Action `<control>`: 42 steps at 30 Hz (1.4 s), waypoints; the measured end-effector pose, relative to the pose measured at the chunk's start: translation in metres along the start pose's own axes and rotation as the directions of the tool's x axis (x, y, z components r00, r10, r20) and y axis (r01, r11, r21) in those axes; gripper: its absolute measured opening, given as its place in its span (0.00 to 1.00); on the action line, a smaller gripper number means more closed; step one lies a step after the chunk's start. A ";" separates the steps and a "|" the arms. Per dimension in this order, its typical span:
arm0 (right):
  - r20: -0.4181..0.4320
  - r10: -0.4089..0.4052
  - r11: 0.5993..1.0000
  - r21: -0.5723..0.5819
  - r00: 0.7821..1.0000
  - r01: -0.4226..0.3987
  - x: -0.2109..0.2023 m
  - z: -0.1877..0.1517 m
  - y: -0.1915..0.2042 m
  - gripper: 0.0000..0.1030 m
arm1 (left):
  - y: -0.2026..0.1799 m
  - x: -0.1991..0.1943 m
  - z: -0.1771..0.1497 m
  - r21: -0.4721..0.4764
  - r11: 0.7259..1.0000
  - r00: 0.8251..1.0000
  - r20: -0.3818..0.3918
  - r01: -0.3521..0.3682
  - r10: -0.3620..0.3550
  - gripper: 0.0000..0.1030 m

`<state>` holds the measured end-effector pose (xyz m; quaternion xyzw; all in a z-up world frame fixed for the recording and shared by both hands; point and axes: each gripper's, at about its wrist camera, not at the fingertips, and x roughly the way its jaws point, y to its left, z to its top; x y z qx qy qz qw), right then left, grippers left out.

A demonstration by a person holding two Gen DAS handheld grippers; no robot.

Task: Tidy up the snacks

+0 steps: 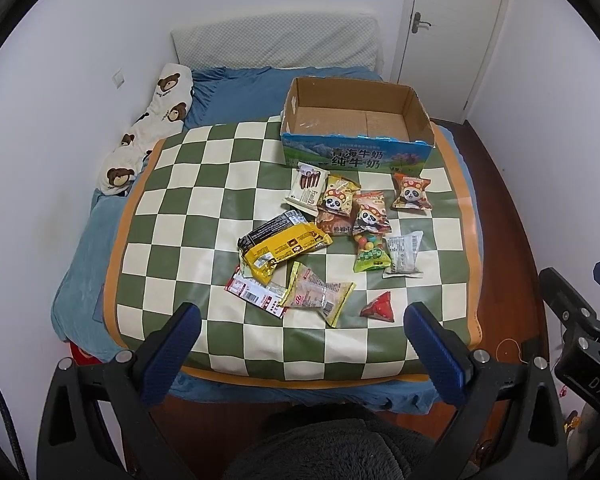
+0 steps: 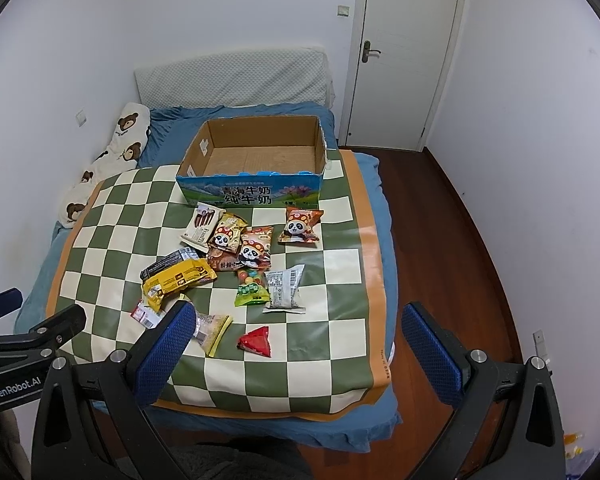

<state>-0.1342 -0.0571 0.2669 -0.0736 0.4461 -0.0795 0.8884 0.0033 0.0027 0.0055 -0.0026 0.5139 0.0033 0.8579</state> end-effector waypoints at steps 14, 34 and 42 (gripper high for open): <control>-0.004 0.002 1.000 0.000 1.000 -0.002 0.002 0.001 0.000 1.00 | -0.008 -0.002 0.015 0.001 1.000 1.000 -0.004 0.002 -0.002 1.00; -0.005 0.003 1.000 0.001 1.000 -0.003 0.003 0.002 0.006 1.00 | -0.008 -0.002 0.014 0.002 1.000 1.000 -0.004 0.004 -0.004 1.00; -0.004 0.001 1.000 0.000 1.000 -0.001 -0.001 0.001 0.014 1.00 | -0.007 -0.002 0.013 0.000 1.000 1.000 -0.004 0.006 -0.006 1.00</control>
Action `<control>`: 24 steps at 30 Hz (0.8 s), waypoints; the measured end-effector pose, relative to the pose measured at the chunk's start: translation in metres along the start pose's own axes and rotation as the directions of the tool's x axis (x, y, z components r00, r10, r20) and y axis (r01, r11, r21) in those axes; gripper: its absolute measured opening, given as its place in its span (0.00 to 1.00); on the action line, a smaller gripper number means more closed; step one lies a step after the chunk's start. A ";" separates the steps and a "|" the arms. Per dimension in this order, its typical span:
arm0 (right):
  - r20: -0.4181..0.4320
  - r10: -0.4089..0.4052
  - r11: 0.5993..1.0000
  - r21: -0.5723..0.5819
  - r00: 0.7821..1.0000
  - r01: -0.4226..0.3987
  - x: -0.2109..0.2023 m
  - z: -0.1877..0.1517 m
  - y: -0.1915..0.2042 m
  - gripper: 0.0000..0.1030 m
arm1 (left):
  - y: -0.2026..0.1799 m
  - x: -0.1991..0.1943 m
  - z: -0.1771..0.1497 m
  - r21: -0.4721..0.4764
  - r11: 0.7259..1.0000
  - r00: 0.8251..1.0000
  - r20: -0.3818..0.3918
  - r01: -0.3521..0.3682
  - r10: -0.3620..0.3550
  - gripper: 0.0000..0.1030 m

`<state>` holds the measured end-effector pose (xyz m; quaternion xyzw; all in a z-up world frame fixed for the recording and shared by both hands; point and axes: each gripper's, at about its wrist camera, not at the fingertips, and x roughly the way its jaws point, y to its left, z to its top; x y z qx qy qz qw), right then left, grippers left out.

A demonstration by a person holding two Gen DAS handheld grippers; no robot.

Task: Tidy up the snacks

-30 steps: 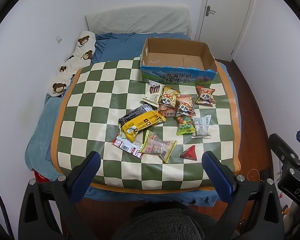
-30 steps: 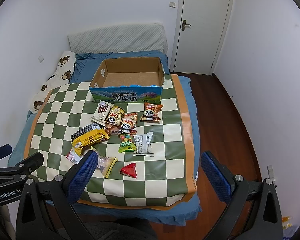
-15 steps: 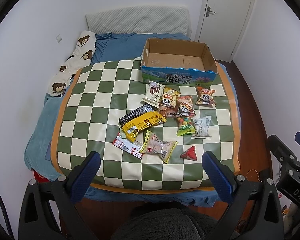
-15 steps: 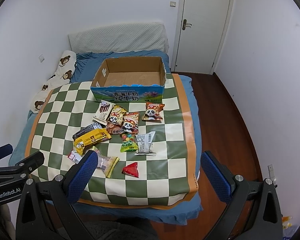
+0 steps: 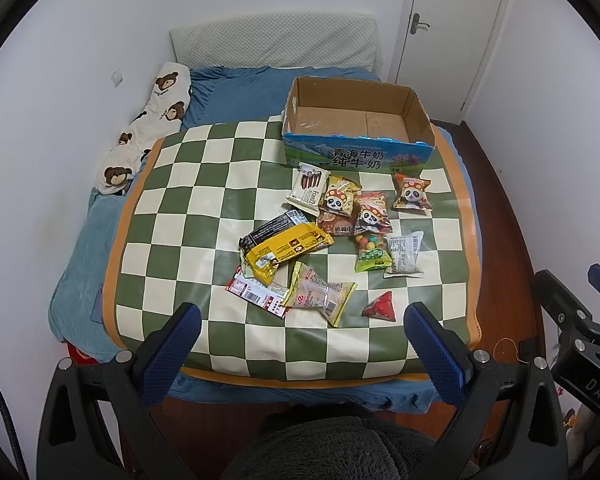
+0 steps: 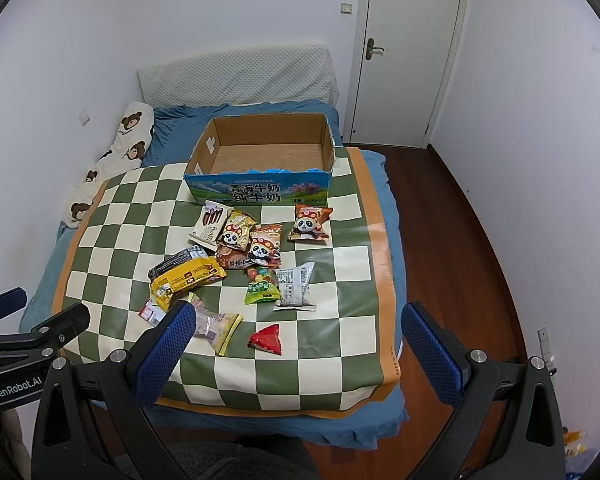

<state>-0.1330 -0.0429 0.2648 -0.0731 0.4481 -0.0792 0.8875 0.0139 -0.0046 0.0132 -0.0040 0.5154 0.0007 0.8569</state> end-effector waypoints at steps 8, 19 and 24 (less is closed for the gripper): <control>-0.002 -0.001 1.000 0.001 1.000 0.001 -0.001 -0.002 0.007 1.00 | 0.000 0.001 0.002 -0.001 1.000 1.000 0.007 -0.004 0.004 1.00; -0.120 0.114 0.990 0.096 0.986 -0.103 0.091 0.002 0.010 1.00 | 0.017 0.110 0.039 0.177 0.971 0.987 0.051 -0.162 0.155 1.00; -0.239 0.151 0.981 0.156 0.959 -0.115 0.185 0.003 0.012 1.00 | 0.022 0.207 0.055 0.348 0.933 0.985 -0.100 -0.096 0.138 1.00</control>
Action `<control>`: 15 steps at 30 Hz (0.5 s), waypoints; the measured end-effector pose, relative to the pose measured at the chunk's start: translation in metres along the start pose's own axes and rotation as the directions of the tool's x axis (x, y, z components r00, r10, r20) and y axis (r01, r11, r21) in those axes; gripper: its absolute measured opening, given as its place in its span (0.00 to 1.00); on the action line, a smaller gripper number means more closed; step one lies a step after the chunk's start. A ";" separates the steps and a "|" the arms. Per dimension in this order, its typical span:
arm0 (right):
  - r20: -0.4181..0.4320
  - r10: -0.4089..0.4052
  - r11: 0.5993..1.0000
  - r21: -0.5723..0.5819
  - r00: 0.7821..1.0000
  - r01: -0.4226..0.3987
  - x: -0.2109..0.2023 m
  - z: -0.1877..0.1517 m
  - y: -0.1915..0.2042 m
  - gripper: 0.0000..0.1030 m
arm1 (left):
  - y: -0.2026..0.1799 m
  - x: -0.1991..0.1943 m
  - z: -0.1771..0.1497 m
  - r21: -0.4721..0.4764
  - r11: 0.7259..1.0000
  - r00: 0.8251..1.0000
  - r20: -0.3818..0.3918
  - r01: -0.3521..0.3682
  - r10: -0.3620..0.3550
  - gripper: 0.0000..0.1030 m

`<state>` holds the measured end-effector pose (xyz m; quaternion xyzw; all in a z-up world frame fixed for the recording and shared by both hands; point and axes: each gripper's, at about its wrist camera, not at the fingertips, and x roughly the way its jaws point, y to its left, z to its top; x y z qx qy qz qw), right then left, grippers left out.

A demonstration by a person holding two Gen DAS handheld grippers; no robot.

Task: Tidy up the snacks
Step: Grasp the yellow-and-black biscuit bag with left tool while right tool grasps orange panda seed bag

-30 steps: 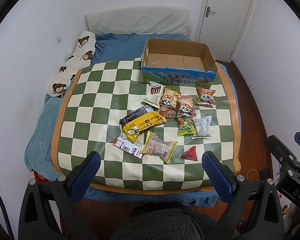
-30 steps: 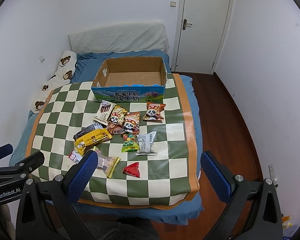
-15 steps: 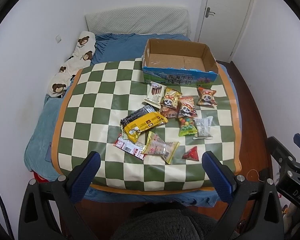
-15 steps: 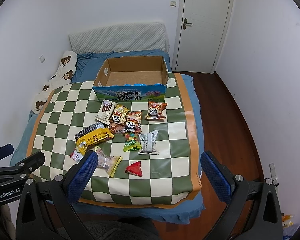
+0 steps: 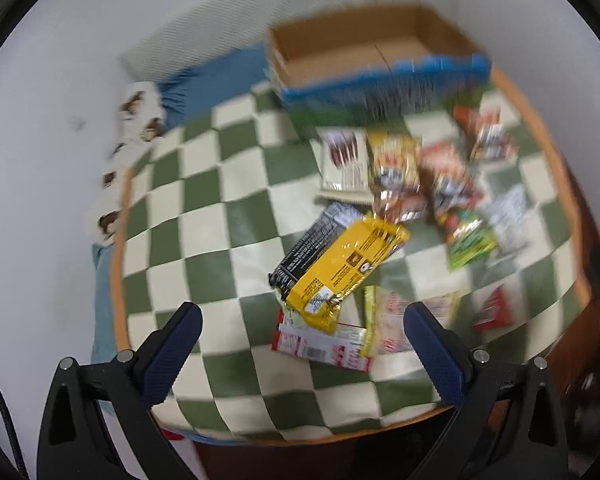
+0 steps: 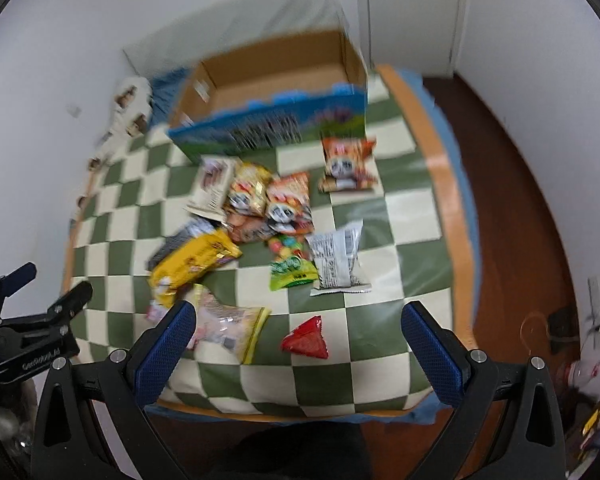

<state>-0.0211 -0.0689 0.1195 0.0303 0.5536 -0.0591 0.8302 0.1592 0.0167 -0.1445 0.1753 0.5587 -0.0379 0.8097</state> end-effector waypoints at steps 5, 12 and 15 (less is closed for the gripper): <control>-0.117 0.041 0.998 0.060 0.992 -0.034 0.084 0.020 -0.008 1.00 | -0.034 0.093 0.024 0.244 0.969 0.993 -0.120 0.051 -0.022 1.00; -0.170 0.016 0.999 0.033 0.985 -0.010 0.147 0.038 0.002 1.00 | -0.070 0.188 0.037 0.452 0.877 0.951 -0.308 0.166 -0.021 1.00; -0.199 -0.002 1.000 0.015 0.980 0.005 0.160 0.040 0.009 1.00 | -0.069 0.190 0.044 0.462 0.879 0.968 -0.251 0.119 0.001 0.83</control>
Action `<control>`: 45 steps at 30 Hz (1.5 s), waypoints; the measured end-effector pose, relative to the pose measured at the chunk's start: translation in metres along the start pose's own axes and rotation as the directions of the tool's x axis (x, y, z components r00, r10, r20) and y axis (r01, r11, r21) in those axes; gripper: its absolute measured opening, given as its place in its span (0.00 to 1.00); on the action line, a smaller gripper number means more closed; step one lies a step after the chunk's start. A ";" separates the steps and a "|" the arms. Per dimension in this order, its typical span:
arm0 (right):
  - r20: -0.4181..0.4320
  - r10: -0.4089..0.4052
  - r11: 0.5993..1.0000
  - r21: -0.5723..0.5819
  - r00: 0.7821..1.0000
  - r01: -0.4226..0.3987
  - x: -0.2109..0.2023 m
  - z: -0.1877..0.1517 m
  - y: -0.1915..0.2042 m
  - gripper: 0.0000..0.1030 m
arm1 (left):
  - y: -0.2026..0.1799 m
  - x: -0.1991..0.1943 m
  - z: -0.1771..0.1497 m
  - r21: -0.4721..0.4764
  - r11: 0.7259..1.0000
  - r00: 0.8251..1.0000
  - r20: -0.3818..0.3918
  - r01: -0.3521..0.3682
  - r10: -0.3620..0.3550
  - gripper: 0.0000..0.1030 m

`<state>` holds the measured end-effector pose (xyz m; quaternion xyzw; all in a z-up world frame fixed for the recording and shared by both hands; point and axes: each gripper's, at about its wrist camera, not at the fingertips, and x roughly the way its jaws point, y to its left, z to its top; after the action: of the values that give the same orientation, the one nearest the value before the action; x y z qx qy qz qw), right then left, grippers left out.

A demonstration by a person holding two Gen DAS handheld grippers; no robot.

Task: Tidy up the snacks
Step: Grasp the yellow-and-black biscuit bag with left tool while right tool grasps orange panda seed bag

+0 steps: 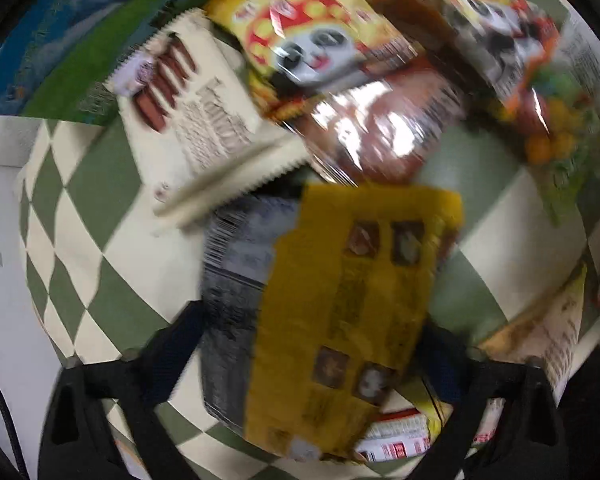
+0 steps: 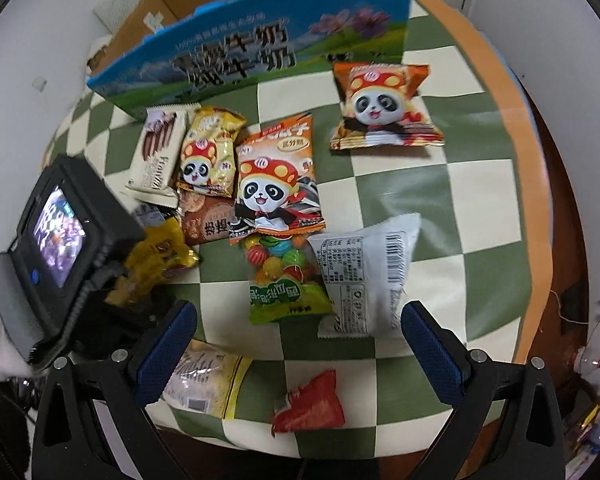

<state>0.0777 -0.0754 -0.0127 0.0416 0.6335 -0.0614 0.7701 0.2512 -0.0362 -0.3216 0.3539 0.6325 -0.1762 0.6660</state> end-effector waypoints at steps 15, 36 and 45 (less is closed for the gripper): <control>-0.059 0.065 0.995 0.079 0.996 -0.060 0.063 0.089 0.008 0.86 | 0.104 -0.015 -0.068 -0.771 0.624 0.989 0.048 0.127 -0.142 0.68; -0.244 0.186 0.981 -0.017 0.952 -0.196 0.102 0.128 -0.005 0.67 | 0.091 0.036 -0.006 -0.389 0.921 0.963 -0.249 0.002 -0.108 0.78; -0.208 0.139 0.989 -0.019 0.968 -0.146 0.103 0.135 -0.012 0.56 | 0.115 0.028 -0.042 -0.640 0.765 0.988 -0.064 0.069 -0.143 0.65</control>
<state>0.2270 -0.1107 -0.0870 0.0798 0.7062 0.0097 0.7034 0.3037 0.0783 -0.3182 0.0809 0.7091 0.0302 0.6998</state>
